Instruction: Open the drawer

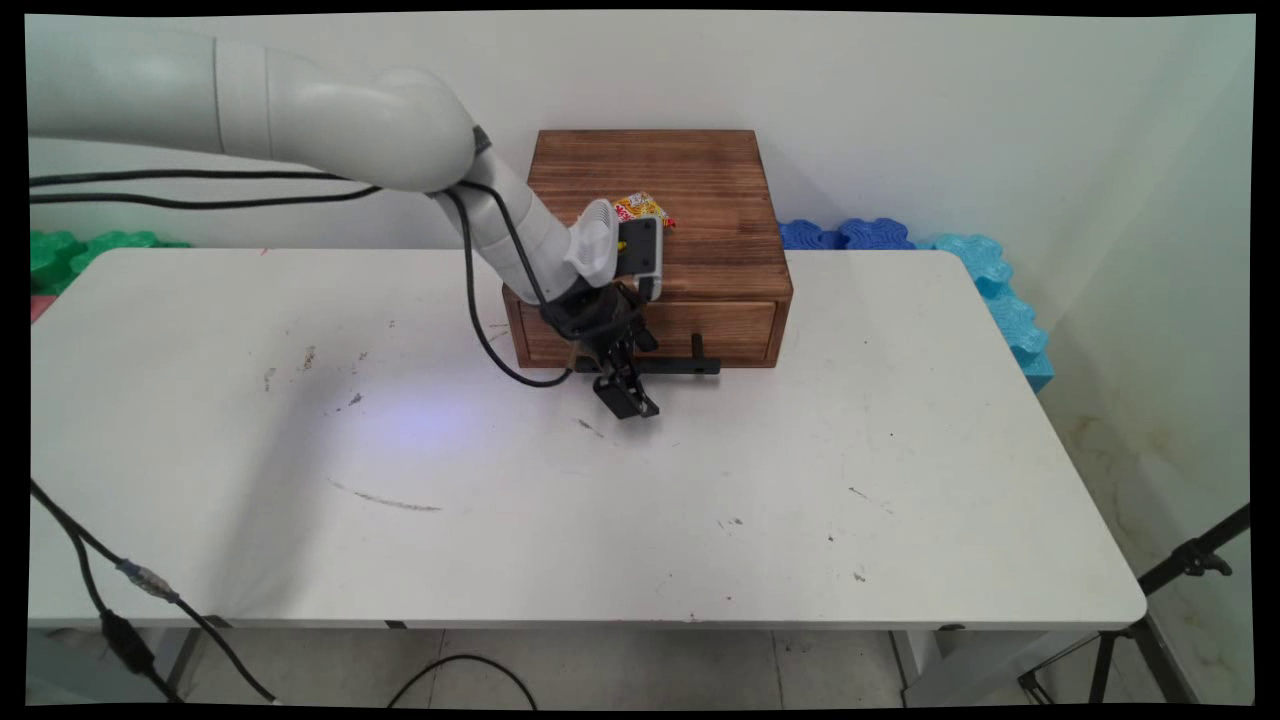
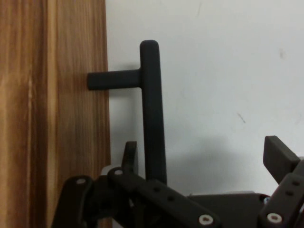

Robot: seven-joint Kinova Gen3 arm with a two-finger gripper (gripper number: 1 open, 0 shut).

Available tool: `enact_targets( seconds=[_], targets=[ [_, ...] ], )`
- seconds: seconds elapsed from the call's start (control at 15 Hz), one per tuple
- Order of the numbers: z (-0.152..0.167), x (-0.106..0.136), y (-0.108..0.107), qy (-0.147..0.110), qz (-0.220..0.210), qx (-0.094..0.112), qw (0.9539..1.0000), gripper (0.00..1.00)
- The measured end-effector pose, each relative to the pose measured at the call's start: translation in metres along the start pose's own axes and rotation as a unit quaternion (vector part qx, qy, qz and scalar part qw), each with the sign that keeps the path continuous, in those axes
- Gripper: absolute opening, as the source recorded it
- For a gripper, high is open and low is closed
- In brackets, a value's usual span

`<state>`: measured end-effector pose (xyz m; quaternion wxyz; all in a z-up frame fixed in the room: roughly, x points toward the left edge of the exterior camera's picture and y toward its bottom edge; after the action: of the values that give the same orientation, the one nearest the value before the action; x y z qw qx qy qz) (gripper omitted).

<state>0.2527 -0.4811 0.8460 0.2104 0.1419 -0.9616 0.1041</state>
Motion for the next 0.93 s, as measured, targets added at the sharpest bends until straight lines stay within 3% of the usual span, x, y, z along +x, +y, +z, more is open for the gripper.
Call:
enact_targets(
  seconds=[0.33, 0.93],
  targets=[
    [0.021, 0.000, -0.002, -0.001, 0.000, 0.006, 1.0000, 1.00],
    [0.043, -0.003, 0.010, -0.008, -0.014, -0.007, 0.9999, 1.00]
  ],
)
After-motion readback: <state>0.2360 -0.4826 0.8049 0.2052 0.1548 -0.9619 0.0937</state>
